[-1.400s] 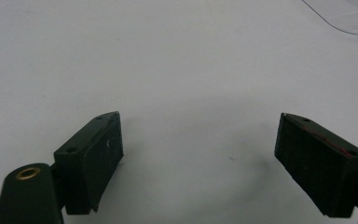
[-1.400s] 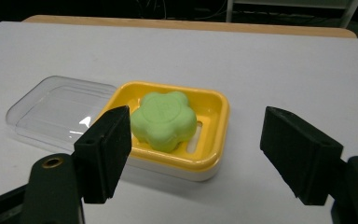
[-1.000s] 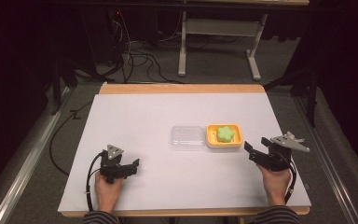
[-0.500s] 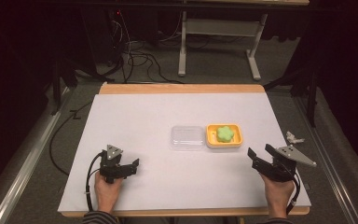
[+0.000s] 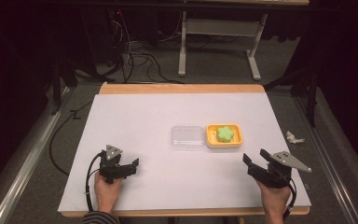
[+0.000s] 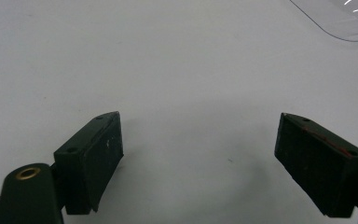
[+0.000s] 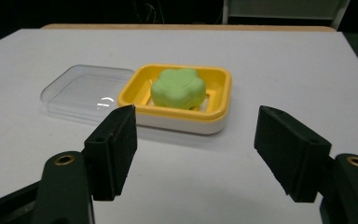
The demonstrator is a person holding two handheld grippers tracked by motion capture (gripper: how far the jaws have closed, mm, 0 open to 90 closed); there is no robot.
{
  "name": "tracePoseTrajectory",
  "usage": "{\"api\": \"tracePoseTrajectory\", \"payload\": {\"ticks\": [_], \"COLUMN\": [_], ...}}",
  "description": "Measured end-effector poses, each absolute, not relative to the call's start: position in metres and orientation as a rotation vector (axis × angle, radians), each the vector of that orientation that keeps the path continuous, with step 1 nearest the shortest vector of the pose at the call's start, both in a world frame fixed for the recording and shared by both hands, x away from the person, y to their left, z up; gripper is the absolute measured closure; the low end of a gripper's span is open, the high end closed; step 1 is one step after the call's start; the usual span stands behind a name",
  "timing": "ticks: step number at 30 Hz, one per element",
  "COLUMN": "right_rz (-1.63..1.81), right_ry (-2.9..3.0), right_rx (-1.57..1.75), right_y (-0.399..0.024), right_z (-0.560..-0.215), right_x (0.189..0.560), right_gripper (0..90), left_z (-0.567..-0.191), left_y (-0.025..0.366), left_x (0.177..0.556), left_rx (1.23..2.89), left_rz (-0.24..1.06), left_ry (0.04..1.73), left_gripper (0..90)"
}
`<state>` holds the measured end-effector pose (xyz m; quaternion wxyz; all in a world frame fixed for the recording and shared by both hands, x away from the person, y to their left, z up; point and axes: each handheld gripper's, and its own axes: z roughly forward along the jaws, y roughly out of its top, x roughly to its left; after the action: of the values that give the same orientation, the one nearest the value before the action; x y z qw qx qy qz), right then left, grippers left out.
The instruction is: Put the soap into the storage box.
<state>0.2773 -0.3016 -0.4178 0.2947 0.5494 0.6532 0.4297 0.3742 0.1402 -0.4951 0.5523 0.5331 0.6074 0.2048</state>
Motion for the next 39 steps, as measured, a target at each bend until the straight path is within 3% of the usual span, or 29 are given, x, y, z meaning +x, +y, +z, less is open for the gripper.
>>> {"api": "tracePoseTrajectory", "payload": {"ticks": [39], "right_rz": [1.110], "right_ry": [1.936], "right_rx": [1.409], "right_y": [-0.259], "right_z": [-0.449], "right_x": [0.299], "right_gripper": [32.8], "left_z": [-0.496], "left_y": [0.138], "left_x": [0.374], "left_rx": [1.253], "left_rz": [0.488], "left_ry": [1.435], "left_gripper": [15.8]}}
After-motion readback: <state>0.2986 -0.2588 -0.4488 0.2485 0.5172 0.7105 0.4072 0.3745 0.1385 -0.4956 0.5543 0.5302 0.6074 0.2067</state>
